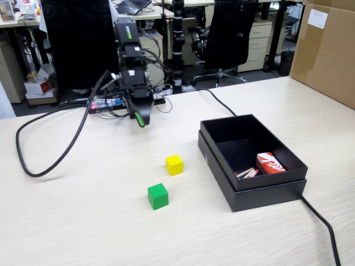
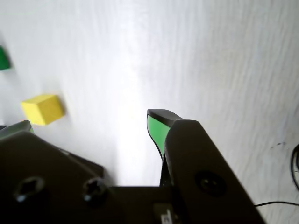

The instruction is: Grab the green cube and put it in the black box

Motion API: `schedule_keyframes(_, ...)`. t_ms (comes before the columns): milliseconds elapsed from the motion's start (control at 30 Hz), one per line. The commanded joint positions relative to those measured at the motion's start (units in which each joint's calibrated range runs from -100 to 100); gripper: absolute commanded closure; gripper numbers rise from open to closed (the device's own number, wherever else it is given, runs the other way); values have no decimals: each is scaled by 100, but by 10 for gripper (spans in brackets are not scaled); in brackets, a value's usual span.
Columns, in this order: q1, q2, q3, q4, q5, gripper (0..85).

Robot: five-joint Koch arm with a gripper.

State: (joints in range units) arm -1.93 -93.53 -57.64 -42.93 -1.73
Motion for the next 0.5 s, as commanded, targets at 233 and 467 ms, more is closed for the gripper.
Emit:
schedule_keyframes(233, -20, 3048, 3598, -1128, -274, 383)
schedule_keyframes(467, -181, 6065, 6172, -1119, -694, 388)
